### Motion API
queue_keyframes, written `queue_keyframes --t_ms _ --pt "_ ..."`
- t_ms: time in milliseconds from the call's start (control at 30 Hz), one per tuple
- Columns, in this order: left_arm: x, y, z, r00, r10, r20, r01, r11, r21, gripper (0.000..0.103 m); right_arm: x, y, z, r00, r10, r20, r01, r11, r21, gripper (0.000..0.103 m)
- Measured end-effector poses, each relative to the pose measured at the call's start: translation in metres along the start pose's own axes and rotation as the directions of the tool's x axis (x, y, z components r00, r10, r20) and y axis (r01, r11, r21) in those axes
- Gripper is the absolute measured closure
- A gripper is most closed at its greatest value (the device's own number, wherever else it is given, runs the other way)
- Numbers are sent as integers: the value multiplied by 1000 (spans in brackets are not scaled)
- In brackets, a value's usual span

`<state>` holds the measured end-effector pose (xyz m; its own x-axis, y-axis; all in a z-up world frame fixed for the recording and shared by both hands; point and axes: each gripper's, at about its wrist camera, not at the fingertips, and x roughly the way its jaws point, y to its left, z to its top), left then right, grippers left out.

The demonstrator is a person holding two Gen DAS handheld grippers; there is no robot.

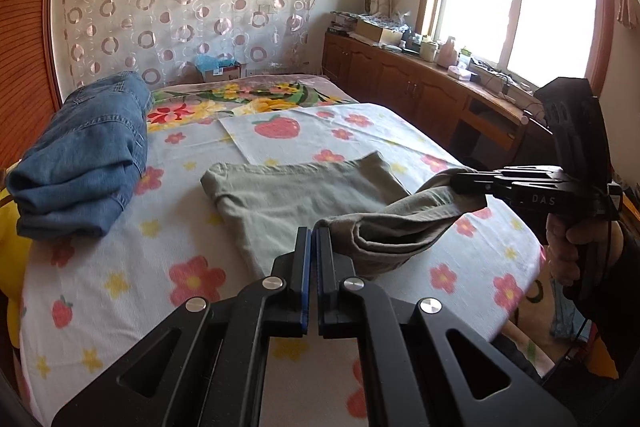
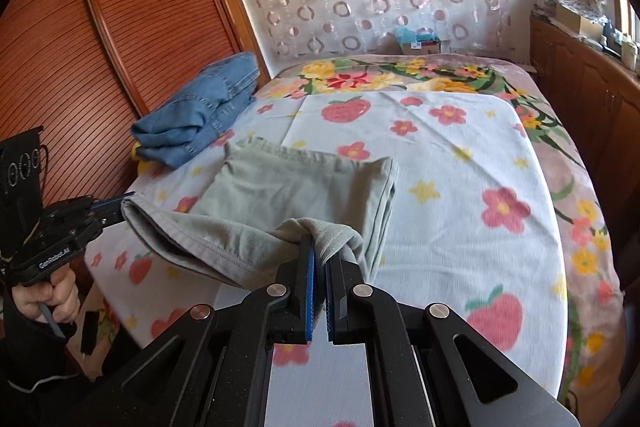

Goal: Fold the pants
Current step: 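Lay the held edge onto the pants with the right gripper, release, then open both grippers and withdraw from the folded pants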

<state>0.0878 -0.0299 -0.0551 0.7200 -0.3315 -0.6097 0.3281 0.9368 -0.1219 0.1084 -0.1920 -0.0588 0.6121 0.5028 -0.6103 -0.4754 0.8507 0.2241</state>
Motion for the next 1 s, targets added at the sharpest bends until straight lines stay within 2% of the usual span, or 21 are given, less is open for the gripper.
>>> queue_keyframes --t_ms 300,500,600,633,667,767,1000 --pt "37 22 32 999 43 -4 -43 999 -12 100 42 -15 30 1000 -4 -14 5 999 43 99" --pt "60 41 38 997 64 -36 -66 997 -42 100 65 -20 41 999 4 -41 -2 998 60 98" --pt "71 46 37 996 75 -58 -77 996 -48 100 64 -18 46 999 -6 -32 7 999 49 94" --pt "75 47 36 995 77 -66 -80 996 -47 100 64 -17 46 999 -31 -34 32 999 36 90" --pt "78 47 35 994 80 -74 -84 995 -46 100 62 -17 47 997 -74 -27 75 997 21 80" --pt "85 49 32 992 90 -89 -94 995 -44 100 52 -19 47 995 -99 4 99 995 10 70" --pt "96 55 29 988 94 -121 -103 992 -77 100 55 -14 34 995 -95 -28 94 994 -48 67"
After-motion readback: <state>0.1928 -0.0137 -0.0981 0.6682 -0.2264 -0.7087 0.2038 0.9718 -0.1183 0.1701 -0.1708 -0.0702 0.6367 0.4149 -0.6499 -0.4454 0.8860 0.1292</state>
